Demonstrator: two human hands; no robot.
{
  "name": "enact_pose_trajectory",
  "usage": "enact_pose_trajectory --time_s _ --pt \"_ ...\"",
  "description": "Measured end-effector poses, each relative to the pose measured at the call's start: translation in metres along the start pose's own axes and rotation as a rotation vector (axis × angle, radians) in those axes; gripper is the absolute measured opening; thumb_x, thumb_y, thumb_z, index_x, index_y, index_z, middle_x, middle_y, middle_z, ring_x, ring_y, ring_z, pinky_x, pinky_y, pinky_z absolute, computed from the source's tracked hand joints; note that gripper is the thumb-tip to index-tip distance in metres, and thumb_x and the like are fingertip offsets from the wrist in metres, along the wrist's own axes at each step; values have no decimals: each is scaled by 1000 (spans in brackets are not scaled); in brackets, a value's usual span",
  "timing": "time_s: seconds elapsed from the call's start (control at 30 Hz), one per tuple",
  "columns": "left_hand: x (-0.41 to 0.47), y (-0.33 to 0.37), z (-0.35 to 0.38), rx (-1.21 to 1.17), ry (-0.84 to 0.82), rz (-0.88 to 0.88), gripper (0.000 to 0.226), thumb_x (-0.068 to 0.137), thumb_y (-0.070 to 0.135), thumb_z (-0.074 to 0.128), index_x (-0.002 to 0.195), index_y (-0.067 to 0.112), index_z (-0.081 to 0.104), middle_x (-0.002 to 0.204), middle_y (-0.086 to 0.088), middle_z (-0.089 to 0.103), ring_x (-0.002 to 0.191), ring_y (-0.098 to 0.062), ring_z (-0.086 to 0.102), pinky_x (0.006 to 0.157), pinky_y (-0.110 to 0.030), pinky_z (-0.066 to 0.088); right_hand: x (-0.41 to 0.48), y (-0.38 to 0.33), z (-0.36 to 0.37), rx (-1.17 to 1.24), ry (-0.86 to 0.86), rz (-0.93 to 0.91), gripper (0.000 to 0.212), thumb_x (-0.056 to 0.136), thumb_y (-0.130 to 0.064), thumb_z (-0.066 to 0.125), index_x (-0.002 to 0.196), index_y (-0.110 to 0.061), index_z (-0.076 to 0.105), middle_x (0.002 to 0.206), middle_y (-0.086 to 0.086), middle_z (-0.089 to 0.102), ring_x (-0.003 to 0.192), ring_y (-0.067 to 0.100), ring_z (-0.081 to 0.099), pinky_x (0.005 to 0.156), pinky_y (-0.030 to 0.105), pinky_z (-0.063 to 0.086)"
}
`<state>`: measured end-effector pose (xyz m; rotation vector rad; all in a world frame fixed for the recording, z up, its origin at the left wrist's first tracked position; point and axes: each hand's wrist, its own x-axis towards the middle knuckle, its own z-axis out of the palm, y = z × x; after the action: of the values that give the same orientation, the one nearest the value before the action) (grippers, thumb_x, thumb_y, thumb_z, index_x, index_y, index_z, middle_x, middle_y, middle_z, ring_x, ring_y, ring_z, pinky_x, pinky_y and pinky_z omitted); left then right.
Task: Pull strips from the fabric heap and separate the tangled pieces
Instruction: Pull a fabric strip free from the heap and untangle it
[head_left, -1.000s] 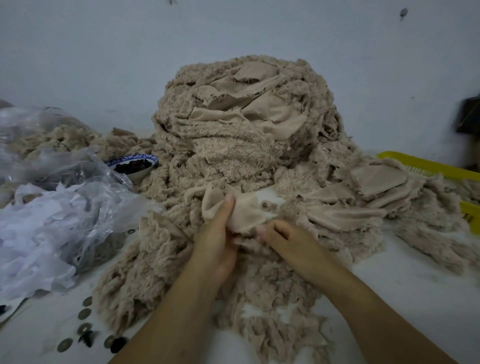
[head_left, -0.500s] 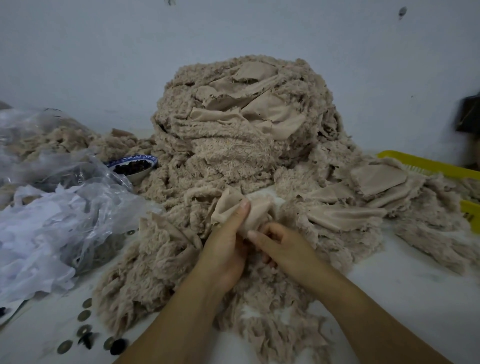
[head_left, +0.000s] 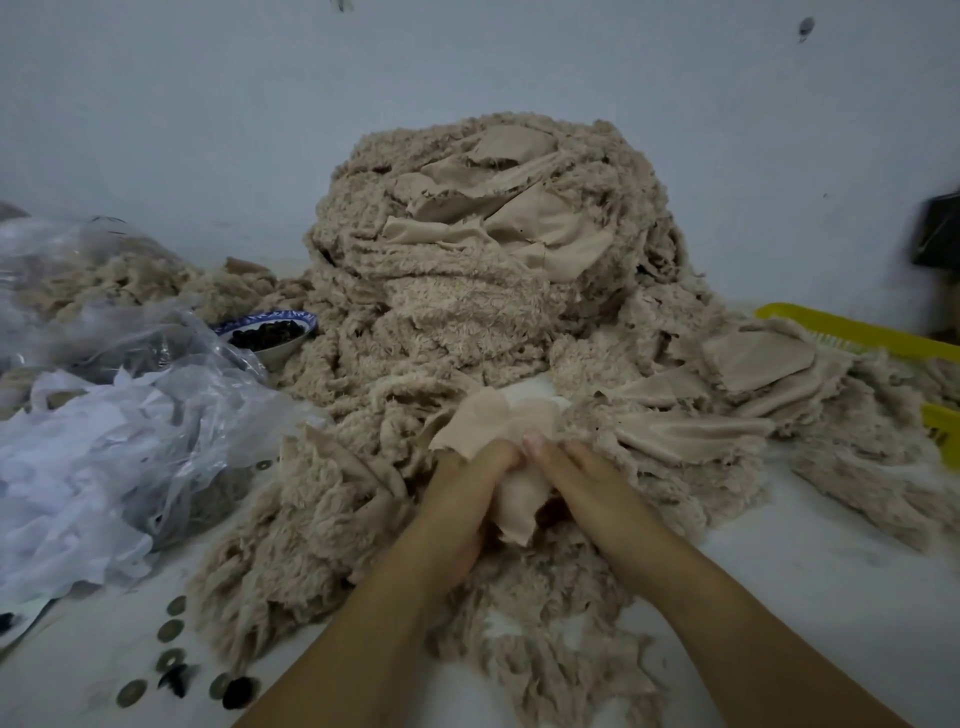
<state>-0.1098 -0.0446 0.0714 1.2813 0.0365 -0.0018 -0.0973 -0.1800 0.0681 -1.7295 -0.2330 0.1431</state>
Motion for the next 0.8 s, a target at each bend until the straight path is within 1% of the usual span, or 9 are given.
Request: enact_pose_trajectory --time_s 0.07,0.17,0.23,0.33,0.4,0.5,0.57,0.7,0.8 --pt "-4 -5 2 131 -16 -1 46 73 28 69 115 10 70 94 -3 77 87 -14 73 72 -25 55 4 -2 0 -99 118 17 48 83 -68 56 80 -21 67 77 -5 73 76 10 70 64 23 50" --pt "-6 -8 5 204 -37 -16 40 69 28 64 108 18 71 91 2 78 83 -7 72 68 -20 55 12 4 -6 -163 248 -46 46 100 -49 45 89 -11 68 84 7 71 82 20 67 76 33 50" --pt "-4 -5 6 128 -16 -13 31 75 20 63 104 18 74 95 -3 78 87 -14 73 68 -25 56 15 6 -9 -114 325 -57 44 103 -46 40 88 -16 68 83 2 71 81 18 66 79 36 52" --pt "-1 6 2 -73 44 -79 26 89 9 55 104 12 75 93 -10 76 81 -24 70 58 -29 53 19 5 -17 107 437 16 51 104 -44 42 71 -13 64 58 0 64 52 11 60 54 28 51" --pt "1 11 -4 -158 49 -104 31 92 10 49 89 14 79 86 -11 71 68 -19 65 48 -26 46 21 5 -25 168 462 18 49 105 -42 40 73 -13 62 53 -6 59 44 5 53 45 22 45" --pt "0 14 -8 -282 7 -70 29 88 10 50 93 18 77 80 -7 71 59 -14 63 43 -25 45 18 3 -27 175 457 -5 47 106 -39 41 73 -13 63 52 -8 58 47 7 53 46 22 45" --pt "-1 15 -7 -336 -65 -45 30 76 13 56 88 20 82 76 -4 71 59 -12 65 46 -24 48 15 1 -21 164 396 -3 51 102 -47 44 70 -16 68 57 -6 64 53 10 59 50 23 50" --pt "0 12 -7 -331 -134 -74 32 71 15 62 98 12 80 89 -11 74 76 -18 70 64 -30 56 8 -1 -8 -3 141 11 65 66 -97 38 84 -44 71 98 -17 72 91 2 65 84 33 51" --pt "2 10 -7 -310 -127 -79 37 76 17 59 107 10 77 109 -19 70 96 -27 67 86 -40 51 7 -1 -5 -91 143 -47 46 79 -81 47 75 -39 65 68 -17 65 62 -3 58 66 28 46"
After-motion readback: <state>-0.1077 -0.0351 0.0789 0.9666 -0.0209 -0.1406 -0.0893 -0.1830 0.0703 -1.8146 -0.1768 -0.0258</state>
